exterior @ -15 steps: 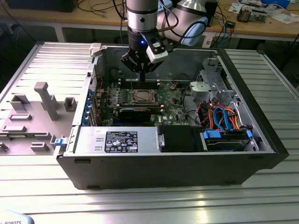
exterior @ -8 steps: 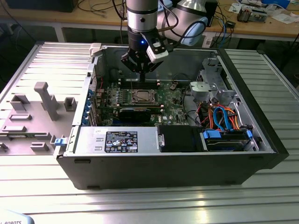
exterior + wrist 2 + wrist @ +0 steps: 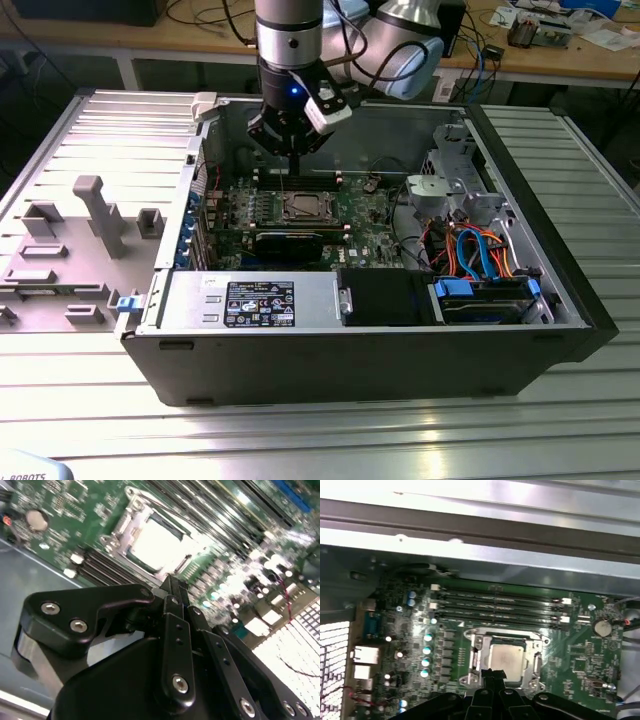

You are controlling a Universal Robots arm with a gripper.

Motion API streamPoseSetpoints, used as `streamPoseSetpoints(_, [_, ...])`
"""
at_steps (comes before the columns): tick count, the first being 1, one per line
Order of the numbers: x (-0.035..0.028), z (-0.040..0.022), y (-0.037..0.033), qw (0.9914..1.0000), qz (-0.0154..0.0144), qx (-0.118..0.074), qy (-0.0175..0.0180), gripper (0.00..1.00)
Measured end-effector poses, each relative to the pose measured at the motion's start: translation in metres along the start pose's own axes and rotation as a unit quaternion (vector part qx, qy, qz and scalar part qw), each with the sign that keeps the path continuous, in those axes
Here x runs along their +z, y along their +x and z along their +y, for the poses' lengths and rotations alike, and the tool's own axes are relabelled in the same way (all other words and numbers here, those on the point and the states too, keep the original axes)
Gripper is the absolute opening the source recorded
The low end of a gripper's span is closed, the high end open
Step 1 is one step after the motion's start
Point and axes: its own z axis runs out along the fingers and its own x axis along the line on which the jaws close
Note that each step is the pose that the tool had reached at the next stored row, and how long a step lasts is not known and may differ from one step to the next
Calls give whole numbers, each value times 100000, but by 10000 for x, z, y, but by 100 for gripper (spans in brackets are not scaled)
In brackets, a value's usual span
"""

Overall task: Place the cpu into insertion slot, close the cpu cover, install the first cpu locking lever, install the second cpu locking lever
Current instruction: 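Install the first cpu locking lever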

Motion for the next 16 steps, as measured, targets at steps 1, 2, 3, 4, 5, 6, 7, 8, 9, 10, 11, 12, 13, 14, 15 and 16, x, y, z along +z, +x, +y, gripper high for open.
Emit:
streamPoseSetpoints(1, [0,3,30,100000,-5,32,-3,11])
streamPoseSetpoints(2, [-1,5,45,100000,-7,72,-10,11])
streamPoseSetpoints(3, [-1,5,45,100000,-3,66,-10,11])
streamPoseSetpoints(4, [-1,5,46,100000,0,68,-12,11])
streamPoseSetpoints(5, [-1,5,47,100000,-2,75,-15,11])
streamPoseSetpoints(6, [-1,5,47,100000,0,77,-18,11])
streamPoseSetpoints(7, [-1,6,56,100000,-7,118,-54,11])
streamPoseSetpoints(8, [-2,7,66,100000,-12,161,-96,11])
streamPoseSetpoints(9, [-2,7,67,100000,-12,168,-97,11])
streamPoseSetpoints(10, [-2,7,67,100000,-12,168,-99,11])
streamPoseSetpoints(11, [-2,7,67,100000,-12,169,-100,11])
streamPoseSetpoints(12, [-2,7,68,100000,-16,170,-102,11])
streamPoseSetpoints(13, [-2,7,69,100000,-13,176,-106,11])
streamPoseSetpoints(14, [-2,7,69,100000,-15,178,-108,11])
streamPoseSetpoints(15, [-2,7,70,100000,-12,180,-107,11])
streamPoseSetpoints(16, [-2,7,70,100000,-14,184,-113,11])
